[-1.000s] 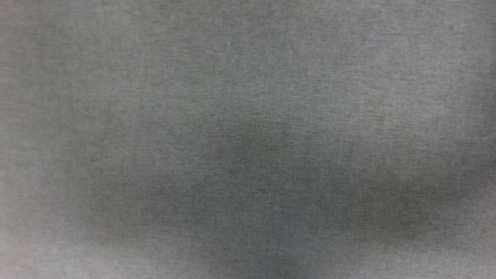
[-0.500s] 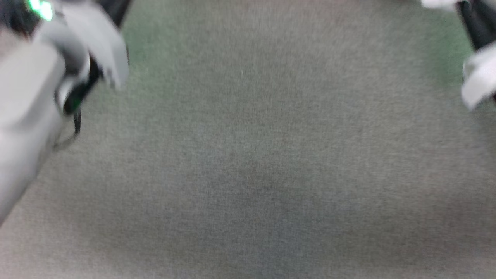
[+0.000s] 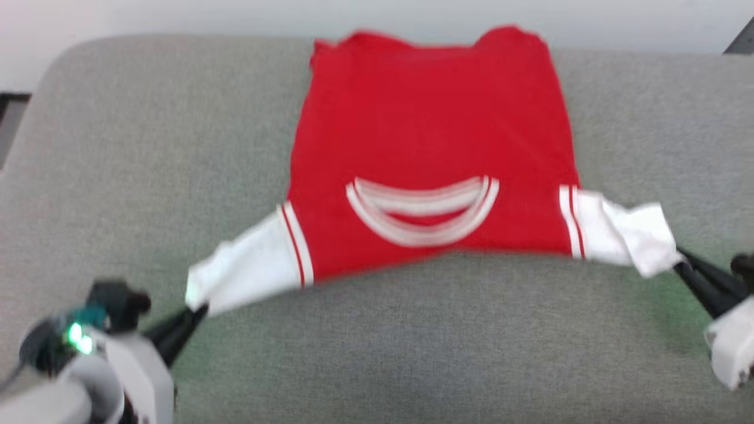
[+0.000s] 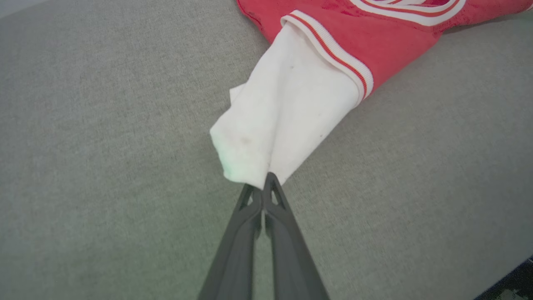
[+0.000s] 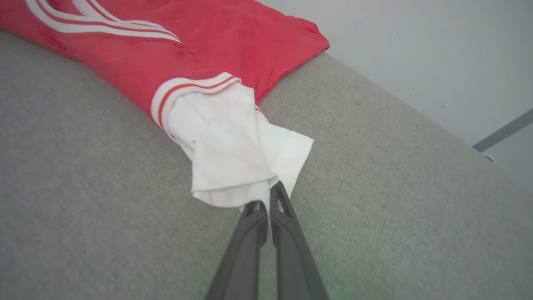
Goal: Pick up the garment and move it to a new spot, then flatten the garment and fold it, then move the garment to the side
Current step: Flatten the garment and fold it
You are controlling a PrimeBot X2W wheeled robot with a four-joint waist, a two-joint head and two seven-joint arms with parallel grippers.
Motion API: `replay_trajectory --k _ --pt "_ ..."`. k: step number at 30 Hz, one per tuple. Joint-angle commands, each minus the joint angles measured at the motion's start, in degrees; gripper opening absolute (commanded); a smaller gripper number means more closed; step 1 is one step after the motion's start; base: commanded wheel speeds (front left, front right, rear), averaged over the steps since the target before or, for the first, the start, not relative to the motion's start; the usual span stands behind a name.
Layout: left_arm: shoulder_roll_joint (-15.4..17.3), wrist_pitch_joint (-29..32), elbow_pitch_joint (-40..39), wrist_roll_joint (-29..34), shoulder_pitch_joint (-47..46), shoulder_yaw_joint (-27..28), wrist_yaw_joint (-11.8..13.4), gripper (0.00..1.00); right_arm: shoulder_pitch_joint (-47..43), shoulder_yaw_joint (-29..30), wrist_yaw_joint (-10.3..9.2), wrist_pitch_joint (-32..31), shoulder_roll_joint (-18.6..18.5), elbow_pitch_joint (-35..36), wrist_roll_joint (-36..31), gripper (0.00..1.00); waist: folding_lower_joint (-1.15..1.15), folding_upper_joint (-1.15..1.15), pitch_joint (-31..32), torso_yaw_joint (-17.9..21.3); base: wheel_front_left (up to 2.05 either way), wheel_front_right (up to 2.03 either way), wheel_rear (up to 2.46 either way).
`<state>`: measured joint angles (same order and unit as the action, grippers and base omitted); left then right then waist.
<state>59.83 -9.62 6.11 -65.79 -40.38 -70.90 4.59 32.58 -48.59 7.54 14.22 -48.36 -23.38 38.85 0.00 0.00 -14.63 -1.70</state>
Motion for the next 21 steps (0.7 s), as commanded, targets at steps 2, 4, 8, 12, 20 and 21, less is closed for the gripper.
replay_trajectory --k 2,4,8,12,20,21 --pt "2.8 -1.1 -5.1 -0.7 5.3 -0.6 3.9 0.0 -4.5 0.4 -0.11 -0.6 -1.8 1.7 -0.3 0.0 0.0 0.0 3.7 0.6 0.0 0.0 0.0" --pt "3.4 -1.3 -6.5 -1.0 7.0 -0.8 5.2 0.0 -6.2 0.6 -0.11 -1.0 -2.0 2.2 0.1 0.0 0.0 0.0 3.7 0.6 0.0 0.0 0.0" --pt "3.6 -2.8 -10.2 -2.0 12.1 -1.2 8.8 0.0 -12.4 1.3 -0.11 -4.3 -2.9 5.9 4.8 0.0 0.0 0.0 3.8 0.4 0.0 0.0 0.0" --pt "3.0 -3.3 -10.6 -2.6 14.1 -1.4 10.2 0.0 -15.1 1.4 -0.11 -7.2 -2.9 8.2 6.6 0.0 0.0 0.0 3.5 0.4 0.0 0.0 0.0" --pt "-1.2 -4.5 -9.4 -3.7 16.6 -0.8 12.5 0.0 -18.7 2.0 -0.1 -14.1 -1.6 8.8 12.0 0.0 0.0 0.0 2.3 0.0 0.0 0.0 0.0" --pt "-1.5 -4.5 -8.9 -3.3 16.9 -0.9 12.6 0.0 -18.8 2.2 -0.11 -15.1 -0.8 8.2 12.7 0.0 0.0 0.0 2.1 0.0 0.0 0.0 0.0"
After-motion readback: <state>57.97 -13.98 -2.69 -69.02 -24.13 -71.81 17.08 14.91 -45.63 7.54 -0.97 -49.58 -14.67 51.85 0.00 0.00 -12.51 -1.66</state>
